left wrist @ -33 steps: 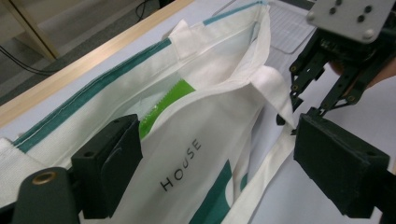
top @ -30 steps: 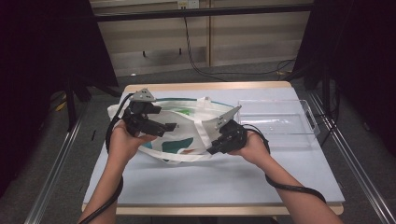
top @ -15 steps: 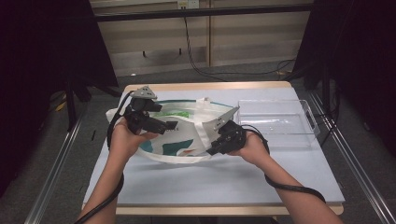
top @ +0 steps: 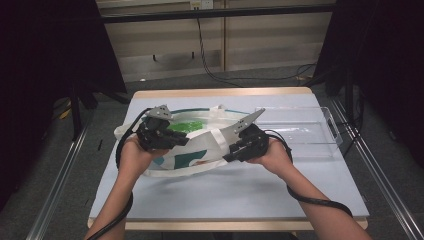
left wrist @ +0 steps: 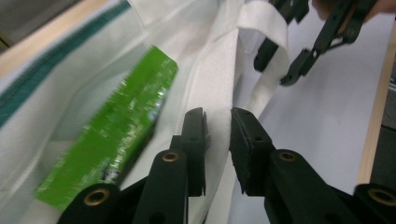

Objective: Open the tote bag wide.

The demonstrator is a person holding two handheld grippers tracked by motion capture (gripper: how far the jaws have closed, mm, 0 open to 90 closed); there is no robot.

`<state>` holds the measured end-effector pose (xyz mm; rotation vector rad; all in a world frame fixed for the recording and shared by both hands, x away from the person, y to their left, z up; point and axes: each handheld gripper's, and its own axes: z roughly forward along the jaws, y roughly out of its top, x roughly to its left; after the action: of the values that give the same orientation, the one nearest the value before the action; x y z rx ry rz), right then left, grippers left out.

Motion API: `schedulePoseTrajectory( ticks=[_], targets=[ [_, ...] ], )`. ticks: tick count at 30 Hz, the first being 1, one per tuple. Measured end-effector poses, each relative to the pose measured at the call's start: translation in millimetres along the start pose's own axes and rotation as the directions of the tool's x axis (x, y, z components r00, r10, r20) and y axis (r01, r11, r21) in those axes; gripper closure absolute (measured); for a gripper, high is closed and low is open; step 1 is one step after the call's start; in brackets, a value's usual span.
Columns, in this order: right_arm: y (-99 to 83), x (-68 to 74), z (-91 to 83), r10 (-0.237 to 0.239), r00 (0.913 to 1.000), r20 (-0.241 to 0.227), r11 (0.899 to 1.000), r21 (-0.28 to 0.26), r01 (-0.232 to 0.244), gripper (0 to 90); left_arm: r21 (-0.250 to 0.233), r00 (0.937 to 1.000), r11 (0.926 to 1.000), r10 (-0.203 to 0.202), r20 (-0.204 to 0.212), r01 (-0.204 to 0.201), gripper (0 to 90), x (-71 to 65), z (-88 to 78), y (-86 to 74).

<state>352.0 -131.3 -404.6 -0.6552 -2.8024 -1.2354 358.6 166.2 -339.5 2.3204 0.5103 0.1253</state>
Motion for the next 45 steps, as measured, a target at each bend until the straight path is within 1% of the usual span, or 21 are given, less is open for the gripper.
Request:
schedulePoseTrajectory(
  ticks=[2, 3, 5, 9, 11, 12, 17, 18, 20, 21, 22, 23, 24, 25, 26, 27, 32, 37, 41, 43, 45],
  targets=[
    [0.7, 0.1, -2.3, 0.003, 1.0000, 0.005, 1.000, -0.008, -0.003, 55.1, -0.013, 0.9993, 0.9993, -0.034, 0.016, 0.034, 78.3, 0.5, 5.8, -3.4],
    [0.7, 0.4, -3.7, -0.003, 1.0000, 0.005, 1.000, -0.011, 0.003, 53.2, -0.004, 0.9995, 0.9998, -0.021, 0.022, 0.021, 79.4, 2.5, 6.9, -4.8],
    [0.7, 2.2, -7.2, -0.002, 0.9996, 0.030, 1.000, -0.013, 0.002, 48.6, -0.008, 0.9986, 0.9990, -0.043, 0.030, 0.044, 82.0, 1.7, 11.1, -7.3],
    [-0.1, 2.8, -12.8, 0.004, 0.9997, 0.023, 1.000, -0.025, -0.003, 44.9, -0.003, 0.9978, 0.9985, -0.055, 0.038, 0.055, 89.1, 1.8, 16.2, -10.5],
    [0.5, 3.5, -14.4, 0.010, 0.9994, 0.034, 0.999, -0.033, -0.009, 41.1, -0.009, 0.9970, 0.9978, -0.065, 0.041, 0.066, 89.4, 2.0, 18.6, -11.5],
    [1.3, 3.6, -14.9, 0.010, 0.9992, 0.039, 0.999, -0.037, -0.009, 40.3, -0.002, 0.9975, 0.9982, -0.060, 0.036, 0.060, 89.5, 2.2, 18.5, -11.2],
    [11.4, 3.8, -18.5, 0.019, 0.9997, 0.013, 0.996, -0.084, -0.018, 40.1, -0.009, 0.9977, 0.9982, -0.059, 0.033, 0.059, 89.5, 2.2, 14.9, -9.4],
    [14.1, 4.6, -19.0, 0.019, 0.9998, 0.006, 0.995, -0.095, -0.018, 41.4, -0.008, 0.9980, 0.9983, -0.057, 0.028, 0.057, 89.4, 2.3, 14.1, -9.1],
    [18.3, 5.4, -19.9, 0.021, 0.9998, -0.008, 0.993, -0.113, -0.022, 49.4, -0.005, 0.9983, 0.9987, -0.052, 0.027, 0.052, 88.3, 2.9, 12.5, -8.4],
    [19.7, 5.5, -19.5, 0.017, 0.9998, -0.010, 0.993, -0.120, -0.018, 56.1, -0.010, 0.9982, 0.9983, -0.058, 0.015, 0.058, 85.9, 2.7, 11.7, -7.7],
    [20.2, 5.9, -18.4, 0.015, 0.9997, -0.021, 0.992, -0.124, -0.017, 66.3, -0.017, 0.9977, 0.9976, -0.068, -0.002, 0.068, 77.4, 2.8, 11.0, -7.0],
    [19.9, 6.2, -17.0, 0.006, 0.9992, -0.039, 0.993, -0.120, -0.010, 70.6, -0.019, 0.9974, 0.9973, -0.071, -0.009, 0.071, 68.6, 2.3, 10.3, -5.9],
    [19.6, 6.7, -14.7, 0.000, 0.9988, -0.048, 0.994, -0.111, -0.005, 74.9, -0.024, 0.9978, 0.9980, -0.060, -0.030, 0.059, 65.2, 1.3, 9.4, -4.9],
    [18.9, 7.8, -12.4, -0.004, 0.9987, -0.051, 0.995, -0.100, -0.001, 78.6, -0.034, 0.9961, 0.9974, -0.066, -0.058, 0.064, 55.0, 0.3, 9.5, -3.5],
    [18.0, 8.0, -10.0, -0.016, 0.9980, -0.061, 0.996, -0.088, 0.010, 81.4, -0.029, 0.9953, 0.9974, -0.068, -0.069, 0.066, 45.7, 0.3, 9.1, -2.3],
    [17.1, 8.6, -8.0, -0.019, 0.9977, -0.066, 0.997, -0.077, 0.014, 85.2, -0.042, 0.9957, 0.9968, -0.071, -0.060, 0.068, 43.8, -0.2, 9.3, -1.6],
    [11.5, 8.1, -0.9, -0.006, 0.9970, -0.078, 0.998, -0.061, 0.001, 87.1, -0.037, 0.9964, 0.9986, -0.041, -0.074, 0.038, 29.8, -5.7, 14.5, 4.5],
    [2.9, 5.9, 6.4, 0.024, 0.9961, -0.085, 0.998, -0.051, -0.029, 87.4, -0.026, 0.9977, 0.9990, -0.037, -0.056, 0.036, 26.9, -7.8, 23.1, 9.7],
    [-3.7, 4.1, 12.1, 0.037, 0.9963, -0.078, 0.999, -0.031, -0.039, 87.4, -0.042, 0.9968, 0.9976, -0.058, -0.055, 0.056, 27.0, -4.9, 24.8, 10.7],
    [-6.5, 3.3, 14.0, 0.042, 0.9963, -0.075, 0.999, -0.020, -0.044, 87.4, -0.050, 0.9950, 0.9958, -0.080, -0.059, 0.077, 27.8, -3.1, 23.4, 10.1],
    [-8.0, 3.1, 13.9, 0.038, 0.9965, -0.074, 0.999, -0.024, -0.040, 87.4, -0.041, 0.9968, 0.9971, -0.066, -0.045, 0.064, 33.5, -1.9, 23.5, 9.1]
  ],
)
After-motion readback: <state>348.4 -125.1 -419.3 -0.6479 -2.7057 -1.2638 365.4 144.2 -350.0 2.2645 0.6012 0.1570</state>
